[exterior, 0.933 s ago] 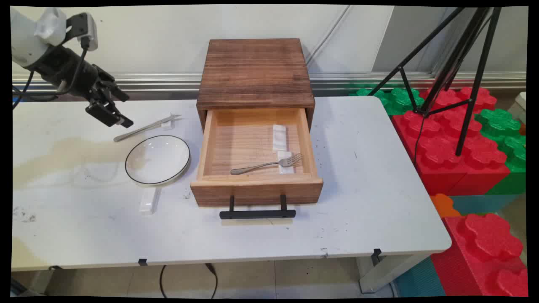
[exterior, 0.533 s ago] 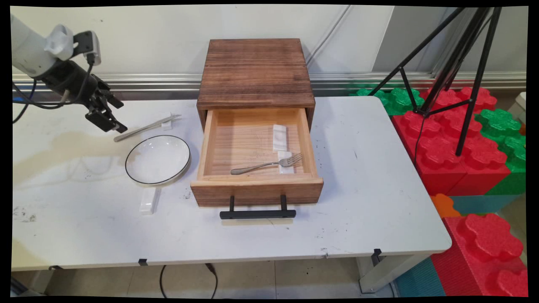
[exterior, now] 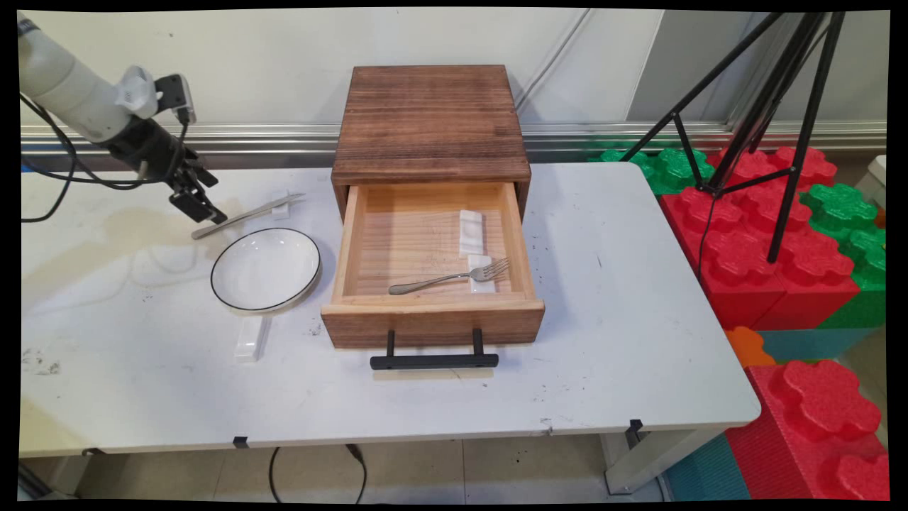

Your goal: Pick up the knife from the left of the white plate, then place the picked object into the drawer

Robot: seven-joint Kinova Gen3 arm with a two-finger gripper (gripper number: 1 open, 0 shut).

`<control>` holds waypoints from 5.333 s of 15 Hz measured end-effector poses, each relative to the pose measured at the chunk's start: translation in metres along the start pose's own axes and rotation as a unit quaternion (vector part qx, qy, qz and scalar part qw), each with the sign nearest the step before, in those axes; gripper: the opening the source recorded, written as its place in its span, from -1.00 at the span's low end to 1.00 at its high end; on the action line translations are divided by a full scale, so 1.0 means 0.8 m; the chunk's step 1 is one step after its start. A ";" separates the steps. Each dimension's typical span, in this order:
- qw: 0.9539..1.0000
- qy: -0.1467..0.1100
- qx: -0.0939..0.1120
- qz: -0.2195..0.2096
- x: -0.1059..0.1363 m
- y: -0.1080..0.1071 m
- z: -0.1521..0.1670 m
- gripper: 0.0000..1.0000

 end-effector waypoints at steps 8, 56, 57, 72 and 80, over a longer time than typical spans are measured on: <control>1.000 -0.007 0.003 -0.014 0.002 -0.033 0.051 1.00; 1.000 0.006 -0.030 0.005 0.018 -0.061 0.044 -1.00; 1.000 0.009 -0.029 0.006 0.021 -0.059 0.039 -1.00; 0.992 0.083 -0.076 0.054 0.087 0.025 -0.078 -1.00; 0.981 0.141 -0.101 0.092 0.156 0.079 -0.104 -1.00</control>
